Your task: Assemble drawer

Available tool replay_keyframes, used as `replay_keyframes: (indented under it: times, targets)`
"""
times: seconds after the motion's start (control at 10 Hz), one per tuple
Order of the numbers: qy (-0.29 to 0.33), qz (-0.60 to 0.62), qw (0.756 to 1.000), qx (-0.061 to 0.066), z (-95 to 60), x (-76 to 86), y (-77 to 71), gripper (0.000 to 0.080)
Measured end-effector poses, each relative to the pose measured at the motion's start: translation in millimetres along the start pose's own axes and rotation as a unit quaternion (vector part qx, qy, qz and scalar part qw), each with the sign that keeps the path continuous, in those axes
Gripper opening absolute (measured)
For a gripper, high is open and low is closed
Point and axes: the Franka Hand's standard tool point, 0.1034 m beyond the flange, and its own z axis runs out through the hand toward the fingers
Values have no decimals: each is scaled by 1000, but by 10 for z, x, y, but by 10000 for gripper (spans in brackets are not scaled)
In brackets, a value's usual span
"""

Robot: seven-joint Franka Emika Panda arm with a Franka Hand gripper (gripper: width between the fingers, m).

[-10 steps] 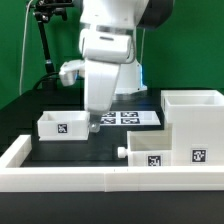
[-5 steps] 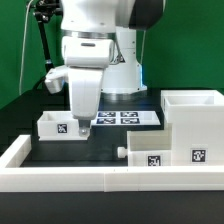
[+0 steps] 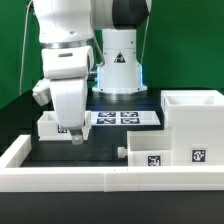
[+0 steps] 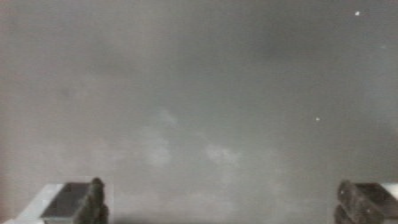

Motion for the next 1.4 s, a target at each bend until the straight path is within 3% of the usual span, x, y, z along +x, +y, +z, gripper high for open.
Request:
replay_keyframes:
  times: [0.4,0.9,1.4]
  targets:
    - [9,18,1000,7,103,339,19,649]
    - [10,40,999,7,88,698,128,649]
    - [10,43,999,7,93,662,120,649]
